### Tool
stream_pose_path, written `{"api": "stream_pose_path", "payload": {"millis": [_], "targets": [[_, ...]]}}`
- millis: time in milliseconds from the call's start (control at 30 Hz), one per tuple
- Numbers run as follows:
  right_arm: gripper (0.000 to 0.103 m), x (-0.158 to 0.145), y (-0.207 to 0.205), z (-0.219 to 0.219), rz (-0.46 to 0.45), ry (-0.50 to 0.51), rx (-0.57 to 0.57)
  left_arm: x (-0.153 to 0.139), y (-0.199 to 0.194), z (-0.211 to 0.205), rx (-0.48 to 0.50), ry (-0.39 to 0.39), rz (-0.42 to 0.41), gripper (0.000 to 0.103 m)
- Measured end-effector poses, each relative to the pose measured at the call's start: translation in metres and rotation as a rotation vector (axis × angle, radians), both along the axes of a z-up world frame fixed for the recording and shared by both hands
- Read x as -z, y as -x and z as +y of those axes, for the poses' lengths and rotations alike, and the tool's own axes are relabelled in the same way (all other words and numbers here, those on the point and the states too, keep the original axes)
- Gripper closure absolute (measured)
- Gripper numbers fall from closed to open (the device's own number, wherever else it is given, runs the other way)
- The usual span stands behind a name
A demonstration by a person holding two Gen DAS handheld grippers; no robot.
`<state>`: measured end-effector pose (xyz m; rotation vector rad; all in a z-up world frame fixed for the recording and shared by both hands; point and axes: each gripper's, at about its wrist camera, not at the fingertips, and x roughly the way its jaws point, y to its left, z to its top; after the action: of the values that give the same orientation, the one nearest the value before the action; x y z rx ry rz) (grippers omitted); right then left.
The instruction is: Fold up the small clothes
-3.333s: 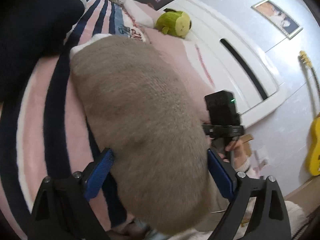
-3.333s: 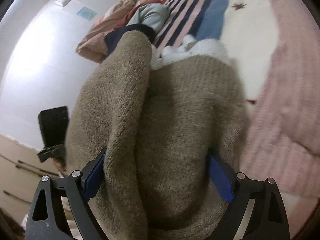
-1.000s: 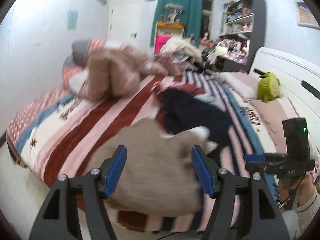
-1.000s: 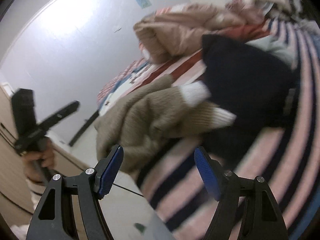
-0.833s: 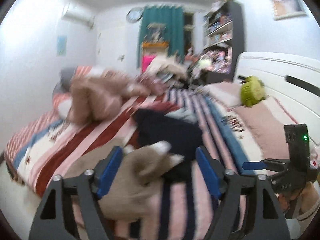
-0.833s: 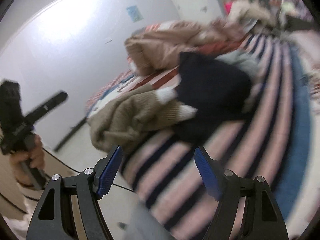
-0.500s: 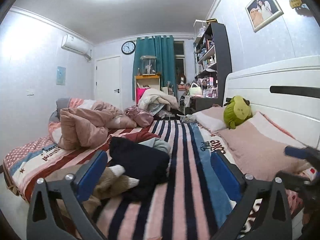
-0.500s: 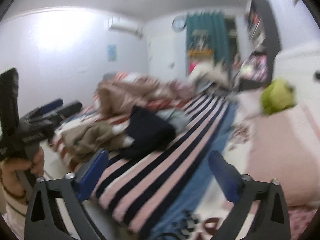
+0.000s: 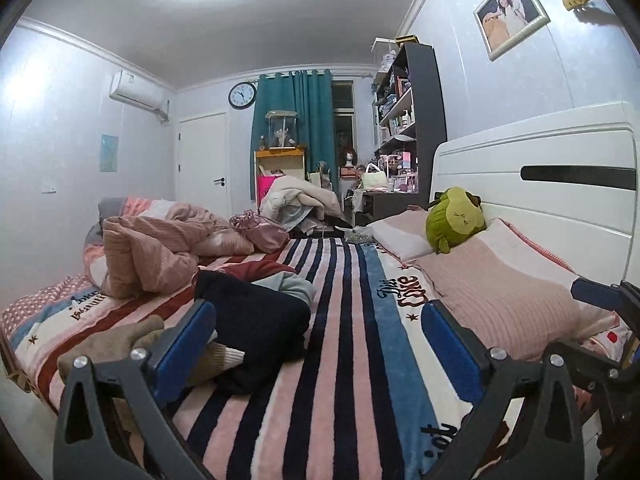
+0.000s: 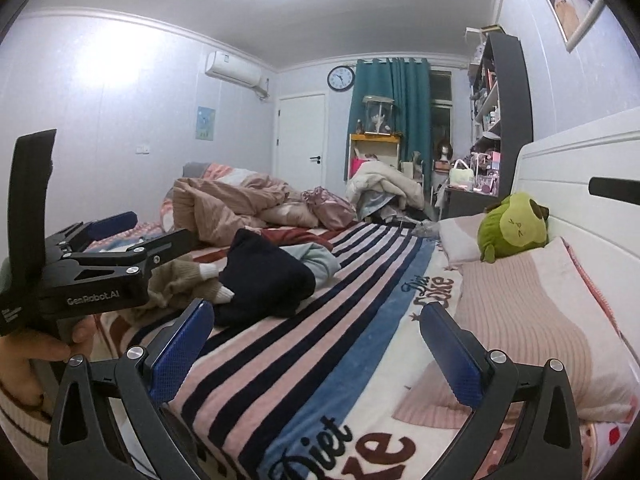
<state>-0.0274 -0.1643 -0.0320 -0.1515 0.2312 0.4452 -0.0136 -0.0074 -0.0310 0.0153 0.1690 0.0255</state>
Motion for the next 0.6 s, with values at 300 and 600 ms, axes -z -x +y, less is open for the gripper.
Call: {"api": "stream_pose_path", "payload": {"millis": [300,600], "targets": [[0.000,-0.0010,0.0030,-0.0032,-0.006,-0.006,-0.001,0.0007,0.0023,-0.0001,0.000,-0.001,-0.007,0.001],[0.000,-0.0038,0.0096,0.0018,-0.015,-0.010,-0.011,0.0005,0.0045,-0.0019,0.007,0.004,-0.020,0.001]]}}
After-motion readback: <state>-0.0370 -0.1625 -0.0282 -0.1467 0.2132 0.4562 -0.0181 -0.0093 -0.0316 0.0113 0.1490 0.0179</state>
